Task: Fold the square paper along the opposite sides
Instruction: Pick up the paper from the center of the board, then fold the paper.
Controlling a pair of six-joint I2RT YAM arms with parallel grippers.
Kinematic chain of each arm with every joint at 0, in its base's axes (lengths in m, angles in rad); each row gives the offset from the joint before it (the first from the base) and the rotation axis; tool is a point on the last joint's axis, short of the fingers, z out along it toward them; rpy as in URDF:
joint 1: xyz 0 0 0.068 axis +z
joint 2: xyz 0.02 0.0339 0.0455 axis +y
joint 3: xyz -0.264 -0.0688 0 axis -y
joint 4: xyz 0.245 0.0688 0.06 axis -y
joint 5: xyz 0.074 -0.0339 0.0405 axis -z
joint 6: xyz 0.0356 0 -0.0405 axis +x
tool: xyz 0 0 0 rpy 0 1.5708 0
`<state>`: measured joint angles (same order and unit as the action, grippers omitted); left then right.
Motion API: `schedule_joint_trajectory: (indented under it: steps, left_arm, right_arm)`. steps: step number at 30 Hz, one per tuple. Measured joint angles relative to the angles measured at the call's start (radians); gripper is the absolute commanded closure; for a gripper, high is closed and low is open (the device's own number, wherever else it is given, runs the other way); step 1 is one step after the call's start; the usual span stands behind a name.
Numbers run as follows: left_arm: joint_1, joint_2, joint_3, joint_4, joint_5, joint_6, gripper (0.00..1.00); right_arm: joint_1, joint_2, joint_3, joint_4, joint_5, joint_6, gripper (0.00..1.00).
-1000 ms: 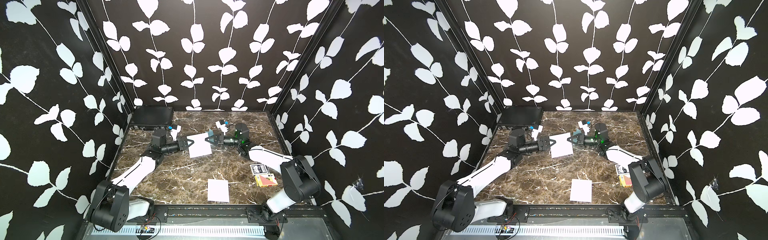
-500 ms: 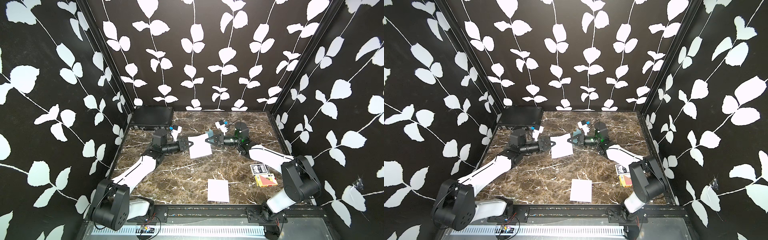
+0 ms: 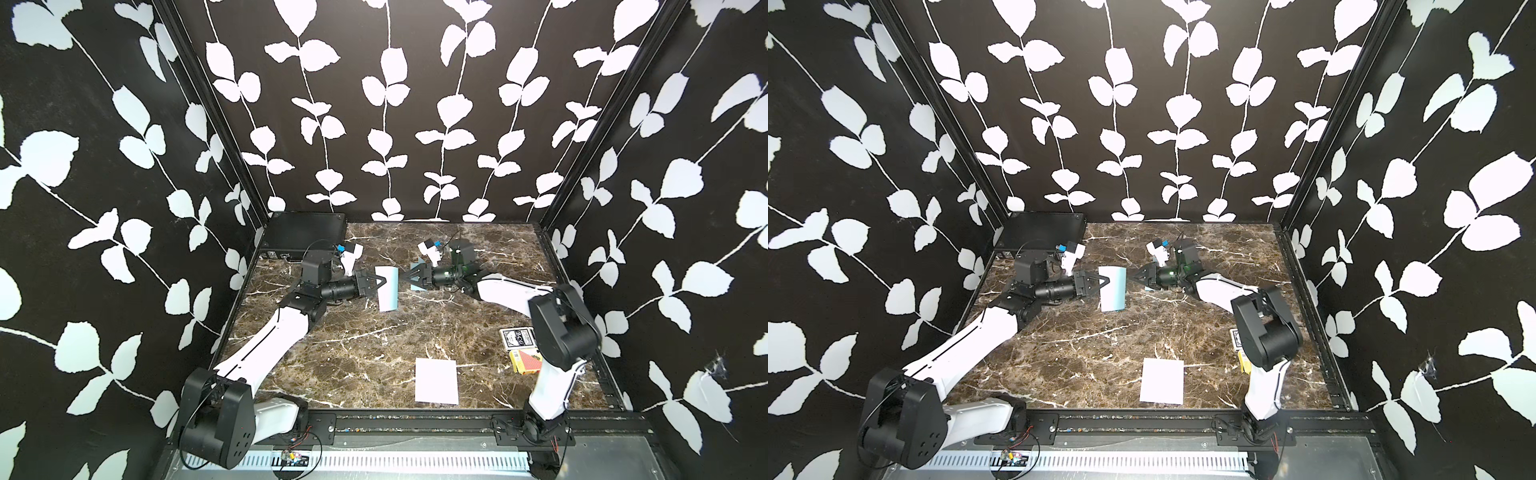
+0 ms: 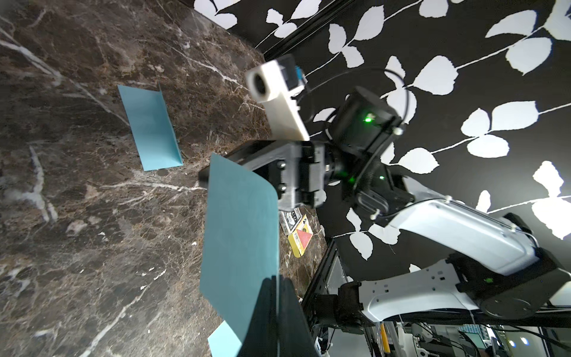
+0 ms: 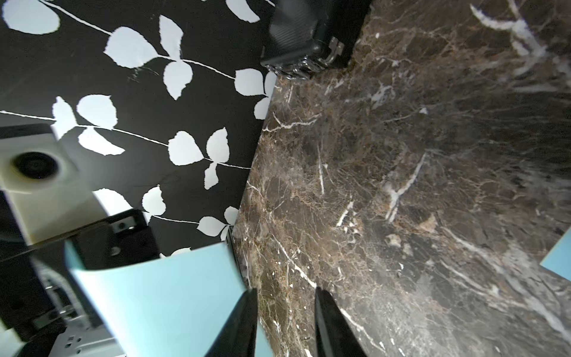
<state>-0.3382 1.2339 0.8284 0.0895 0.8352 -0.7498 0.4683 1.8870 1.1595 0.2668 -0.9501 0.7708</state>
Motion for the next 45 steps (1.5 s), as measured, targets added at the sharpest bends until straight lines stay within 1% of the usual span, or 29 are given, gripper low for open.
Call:
schedule_joint_trajectory:
  steps: [5,8,11,14,17,23,30,35,42,45]
  left_arm:
    - [0.003,0.0,0.027,0.045,0.019,-0.027,1.0]
    - [0.003,0.001,0.033,0.071,0.022,-0.038,1.0]
    - [0.005,0.008,0.033,0.096,0.022,-0.045,1.0]
    - [0.01,0.018,0.029,0.114,0.023,-0.047,1.0]
    - [0.016,0.019,0.016,0.124,0.025,-0.047,1.0]
    - [0.021,0.019,0.003,0.117,0.024,-0.032,1.0]
    - [0.021,0.024,-0.016,0.124,0.026,-0.027,1.0]
    - [0.021,0.033,-0.04,0.182,0.056,-0.062,1.0]
    - [0.019,0.02,-0.046,0.238,0.093,-0.096,1.0]
    - [0.018,0.006,-0.046,0.241,0.101,-0.097,1.0]
  right_arm:
    - [0.015,0.031,0.001,0.025,-0.019,0.031,0.63]
    - [0.028,0.03,-0.014,0.127,-0.042,0.091,0.63]
    - [0.032,0.011,-0.077,0.244,-0.061,0.166,0.63]
    - [0.032,-0.025,-0.148,0.323,-0.069,0.235,0.63]
    - [0.026,-0.076,-0.202,0.373,-0.074,0.277,0.63]
    - [-0.009,-0.188,-0.267,0.426,-0.078,0.317,0.63]
    - [-0.03,-0.259,-0.287,0.403,-0.078,0.326,0.61]
    - [-0.031,-0.32,-0.287,0.33,-0.078,0.293,0.54]
    - [-0.031,-0.297,-0.281,0.304,-0.084,0.288,0.44]
    - [-0.031,-0.267,-0.254,0.301,-0.093,0.293,0.42]
